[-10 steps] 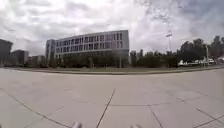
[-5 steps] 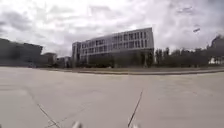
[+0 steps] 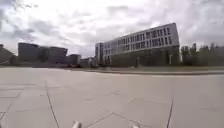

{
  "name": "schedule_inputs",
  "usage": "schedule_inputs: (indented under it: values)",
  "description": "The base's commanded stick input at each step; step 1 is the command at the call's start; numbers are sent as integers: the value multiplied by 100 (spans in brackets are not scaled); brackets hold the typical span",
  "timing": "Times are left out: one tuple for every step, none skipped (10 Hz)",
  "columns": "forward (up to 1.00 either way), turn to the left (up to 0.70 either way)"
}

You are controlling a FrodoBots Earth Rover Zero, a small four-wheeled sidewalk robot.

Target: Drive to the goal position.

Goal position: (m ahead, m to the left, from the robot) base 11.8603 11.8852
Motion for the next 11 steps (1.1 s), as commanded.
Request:
schedule_inputs:
  values:
    - [70, 13]
    - [70, 4]
    - [70, 0]
    - [70, 0]
    - [70, 0]
    - [70, 0]
    - [70, 0]
    - [70, 3]
    - [70, 3]
    - [70, 3]
    - [70, 8]
